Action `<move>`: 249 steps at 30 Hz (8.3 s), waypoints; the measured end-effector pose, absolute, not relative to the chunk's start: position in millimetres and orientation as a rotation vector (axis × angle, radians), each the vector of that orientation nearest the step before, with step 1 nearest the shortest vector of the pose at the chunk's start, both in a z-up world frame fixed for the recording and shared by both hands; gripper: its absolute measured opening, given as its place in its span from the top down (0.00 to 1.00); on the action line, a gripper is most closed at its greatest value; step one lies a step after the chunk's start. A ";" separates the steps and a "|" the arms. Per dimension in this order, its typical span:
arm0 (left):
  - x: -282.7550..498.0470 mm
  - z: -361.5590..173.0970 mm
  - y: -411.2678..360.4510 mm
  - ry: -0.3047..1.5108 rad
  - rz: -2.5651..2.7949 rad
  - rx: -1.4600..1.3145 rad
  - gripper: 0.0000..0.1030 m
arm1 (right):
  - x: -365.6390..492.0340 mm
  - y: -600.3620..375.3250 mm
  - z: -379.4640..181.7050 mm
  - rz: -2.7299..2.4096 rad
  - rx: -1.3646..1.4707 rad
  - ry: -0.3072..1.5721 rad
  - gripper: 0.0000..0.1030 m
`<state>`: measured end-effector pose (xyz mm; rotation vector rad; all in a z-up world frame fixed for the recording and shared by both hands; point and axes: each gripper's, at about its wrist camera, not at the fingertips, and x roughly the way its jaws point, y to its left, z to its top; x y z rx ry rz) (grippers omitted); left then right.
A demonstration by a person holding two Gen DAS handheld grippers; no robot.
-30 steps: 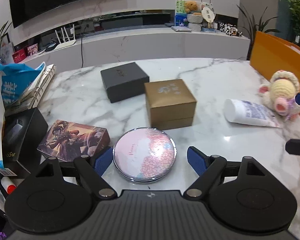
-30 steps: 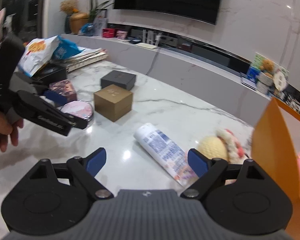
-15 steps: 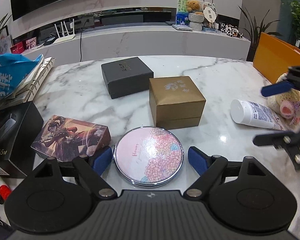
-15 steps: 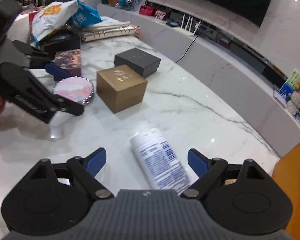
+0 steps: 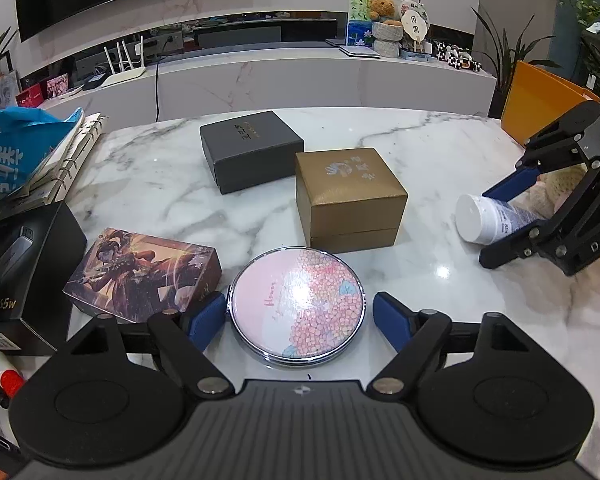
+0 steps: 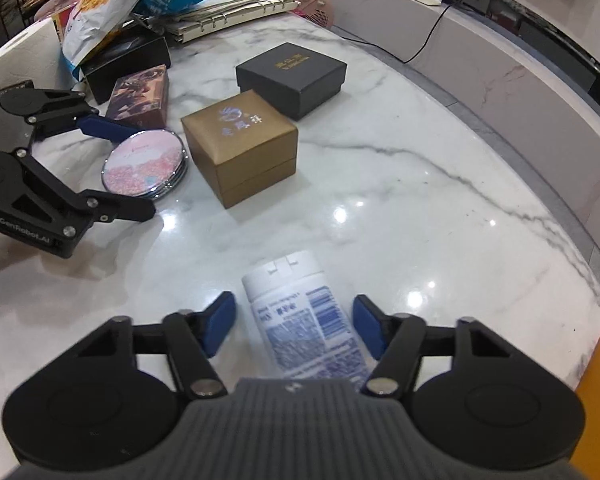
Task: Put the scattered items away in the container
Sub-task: 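Grasp the white lotion tube with the right tool, then carry the lotion tube and pink compact mirror over the orange box, then open both tools to drop the tube and compact mirror into the box, then move both tools back over the table toward the gold box and picture box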
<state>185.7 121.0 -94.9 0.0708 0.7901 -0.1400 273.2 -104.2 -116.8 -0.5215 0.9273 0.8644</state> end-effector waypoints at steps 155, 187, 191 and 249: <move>234.5 -22.4 -261.1 0.754 -0.758 0.608 0.13 | 272.7 -380.1 -18.6 0.198 -0.247 0.939 0.38; 220.9 37.6 -141.5 0.682 -0.635 0.499 0.13 | 245.8 -306.6 54.3 0.241 -0.371 0.855 0.37; 220.5 40.9 -107.9 0.686 -0.589 0.490 0.13 | 244.0 -286.0 60.1 0.261 -0.392 0.846 0.37; 270.1 -80.8 204.7 1.134 0.363 -0.325 0.04 | 254.3 -130.1 -6.1 0.503 -0.478 0.914 0.30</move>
